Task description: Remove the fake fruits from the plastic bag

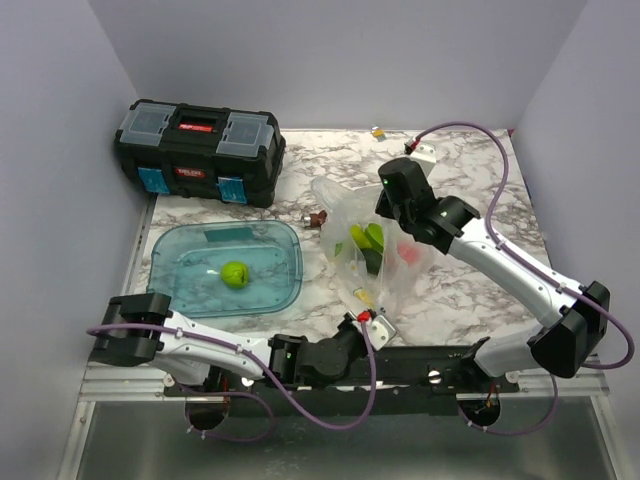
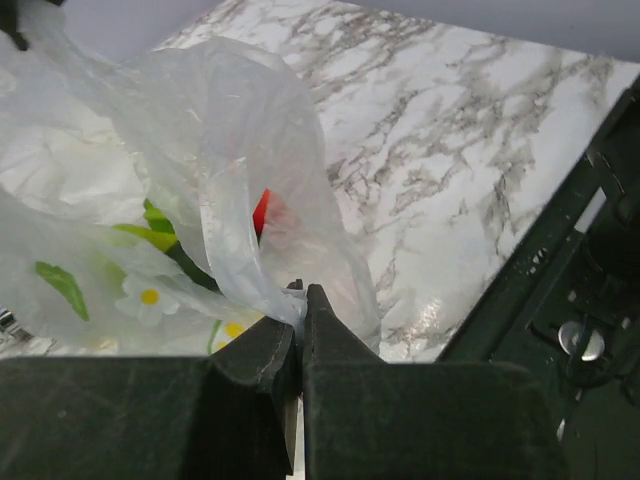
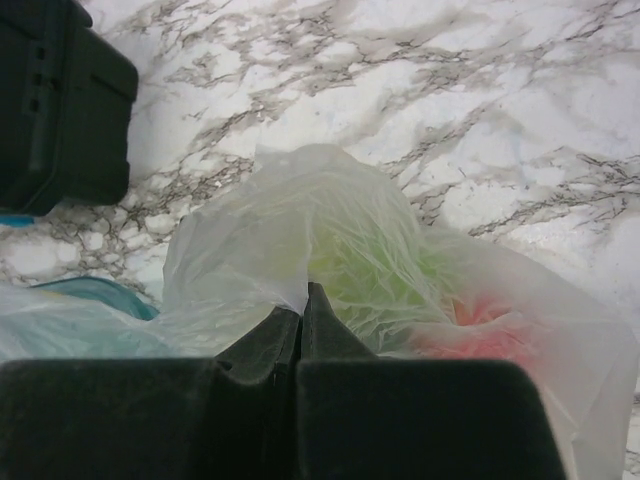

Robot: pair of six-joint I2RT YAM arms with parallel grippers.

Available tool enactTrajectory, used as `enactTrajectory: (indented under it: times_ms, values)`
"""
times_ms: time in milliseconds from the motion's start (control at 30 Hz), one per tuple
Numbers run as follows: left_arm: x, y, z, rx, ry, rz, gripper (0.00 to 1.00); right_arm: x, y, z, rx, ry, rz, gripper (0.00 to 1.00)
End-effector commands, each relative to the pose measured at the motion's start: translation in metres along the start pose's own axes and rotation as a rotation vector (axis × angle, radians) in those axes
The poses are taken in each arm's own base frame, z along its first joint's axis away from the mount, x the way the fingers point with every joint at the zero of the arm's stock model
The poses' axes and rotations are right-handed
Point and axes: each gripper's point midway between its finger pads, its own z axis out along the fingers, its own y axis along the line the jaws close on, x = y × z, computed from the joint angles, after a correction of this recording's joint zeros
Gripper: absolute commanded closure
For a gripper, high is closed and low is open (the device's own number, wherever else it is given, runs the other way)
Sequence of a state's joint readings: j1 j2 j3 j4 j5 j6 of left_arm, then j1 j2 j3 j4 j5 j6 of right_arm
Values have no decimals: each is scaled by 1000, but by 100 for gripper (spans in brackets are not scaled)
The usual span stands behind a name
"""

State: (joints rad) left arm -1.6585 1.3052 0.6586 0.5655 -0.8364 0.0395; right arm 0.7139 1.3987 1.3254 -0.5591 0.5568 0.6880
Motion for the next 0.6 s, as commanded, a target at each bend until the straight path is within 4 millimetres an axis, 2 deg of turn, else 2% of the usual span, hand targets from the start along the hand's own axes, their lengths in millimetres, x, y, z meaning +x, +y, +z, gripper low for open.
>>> enactTrajectory:
  times_ms: [0, 133, 167, 267, 300, 400, 467, 500, 533, 567]
  values:
    - [19, -53, -11, 192, 47, 8, 100, -22, 2, -7, -3, -74, 22, 99]
    - [49, -100, -23, 427, 162, 21, 100, -26, 2, -19, -53, -84, -18, 99]
    - [54, -110, -27, 487, 190, 33, 97, -27, 0, -23, -60, -87, -27, 99]
    - [62, -125, -37, 618, 279, 24, 61, -27, 0, -32, -103, -89, -62, 99]
    - [61, -124, -39, 635, 294, 10, 53, -26, -1, -34, -115, -86, -72, 99]
    - [58, -108, -46, 647, 308, -43, 40, -18, 2, -42, -175, -61, -97, 99]
    - [45, -95, -53, 658, 293, -94, 12, -12, 2, -46, -204, -40, -116, 99]
    - [40, -91, -59, 683, 288, -118, 8, -8, 2, -48, -211, -25, -125, 99]
    - [27, -85, -65, 713, 263, -149, 3, -6, 2, -50, -223, -14, -135, 99]
    - [18, -77, -69, 721, 245, -172, 1, -2, 2, -51, -235, 2, -149, 99]
